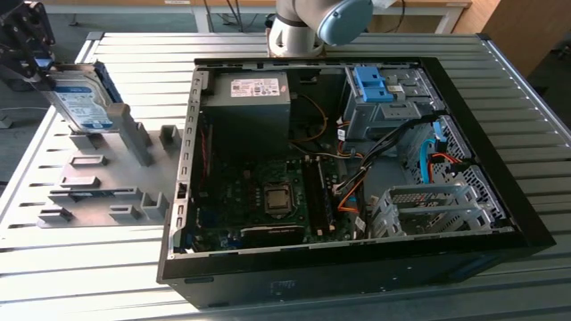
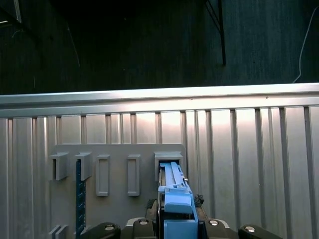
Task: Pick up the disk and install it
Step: 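Pick up the disk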
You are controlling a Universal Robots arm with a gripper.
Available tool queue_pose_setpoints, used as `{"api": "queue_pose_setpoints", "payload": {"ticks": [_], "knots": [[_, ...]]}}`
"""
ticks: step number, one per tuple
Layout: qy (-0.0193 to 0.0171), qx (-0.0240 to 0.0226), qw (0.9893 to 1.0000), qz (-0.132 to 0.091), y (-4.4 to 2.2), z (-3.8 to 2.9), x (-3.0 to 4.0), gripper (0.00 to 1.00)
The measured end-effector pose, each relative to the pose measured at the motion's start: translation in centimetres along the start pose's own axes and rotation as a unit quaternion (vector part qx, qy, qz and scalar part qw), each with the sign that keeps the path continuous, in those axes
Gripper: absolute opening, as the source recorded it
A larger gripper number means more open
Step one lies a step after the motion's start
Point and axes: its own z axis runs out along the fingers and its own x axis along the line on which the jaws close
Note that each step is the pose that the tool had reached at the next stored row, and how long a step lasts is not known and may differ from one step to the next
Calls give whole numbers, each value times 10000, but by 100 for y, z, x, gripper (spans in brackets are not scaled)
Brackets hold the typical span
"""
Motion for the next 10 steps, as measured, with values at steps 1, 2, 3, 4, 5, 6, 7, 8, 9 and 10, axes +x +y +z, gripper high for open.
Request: {"api": "queue_pose_setpoints", "payload": {"ticks": [1, 2, 3, 4, 5, 6, 7, 8, 9, 10], "knots": [[0, 0, 10000, 0, 0, -26, -1, 36], [0, 1, 10000, 0, 1, -50, -1, 36], [0, 0, 10000, 0, 1, -75, -1, 36], [0, 0, 10000, 0, 1, -104, -2, 36], [0, 0, 10000, 0, 2, -133, -2, 36], [0, 0, 10000, 0, 2, -164, -3, 36], [0, 0, 10000, 0, 3, -193, -3, 36], [0, 0, 10000, 0, 3, -221, -4, 36], [0, 0, 10000, 0, 3, -249, -4, 36], [0, 0, 10000, 0, 4, -276, -5, 36]]}}
